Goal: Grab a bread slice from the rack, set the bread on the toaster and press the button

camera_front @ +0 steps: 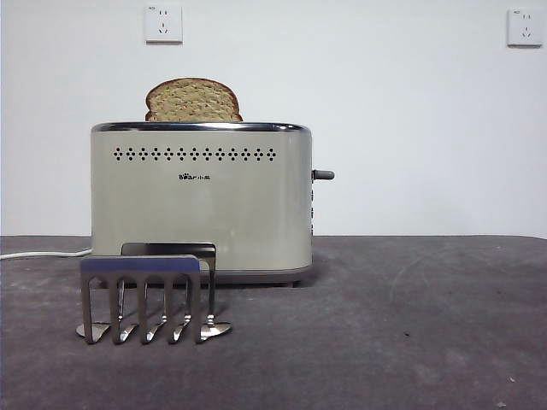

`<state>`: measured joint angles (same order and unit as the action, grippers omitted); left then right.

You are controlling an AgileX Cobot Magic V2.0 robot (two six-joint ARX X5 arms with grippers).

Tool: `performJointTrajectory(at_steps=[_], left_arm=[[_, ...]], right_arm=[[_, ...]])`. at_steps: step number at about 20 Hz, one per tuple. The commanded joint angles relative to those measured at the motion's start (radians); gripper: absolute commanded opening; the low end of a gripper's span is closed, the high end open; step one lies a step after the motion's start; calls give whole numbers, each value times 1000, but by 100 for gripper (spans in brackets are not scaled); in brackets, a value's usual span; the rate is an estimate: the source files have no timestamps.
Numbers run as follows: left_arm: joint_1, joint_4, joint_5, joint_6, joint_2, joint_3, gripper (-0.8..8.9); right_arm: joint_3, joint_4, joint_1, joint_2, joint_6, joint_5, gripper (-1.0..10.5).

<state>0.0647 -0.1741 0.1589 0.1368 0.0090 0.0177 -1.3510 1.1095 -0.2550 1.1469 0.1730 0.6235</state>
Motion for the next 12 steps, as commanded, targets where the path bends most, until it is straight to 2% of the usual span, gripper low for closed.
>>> performJointTrajectory(at_steps=[1,9,11,12], left_arm=[[3,1,-2,-8,-3,-14,-3],[3,1,-2,-8,-3,-14,-4],[3,1,-1,-8,-3,-14,-3],[3,1,-2,-8,-3,-14,-3]], right_arm=[[11,-2,-2,2,9,-2,1],[11,-2,-2,2,11,-2,1],[11,-8,20,-14,66,-16,1],[11,-43,41,-28,63,-22,1]])
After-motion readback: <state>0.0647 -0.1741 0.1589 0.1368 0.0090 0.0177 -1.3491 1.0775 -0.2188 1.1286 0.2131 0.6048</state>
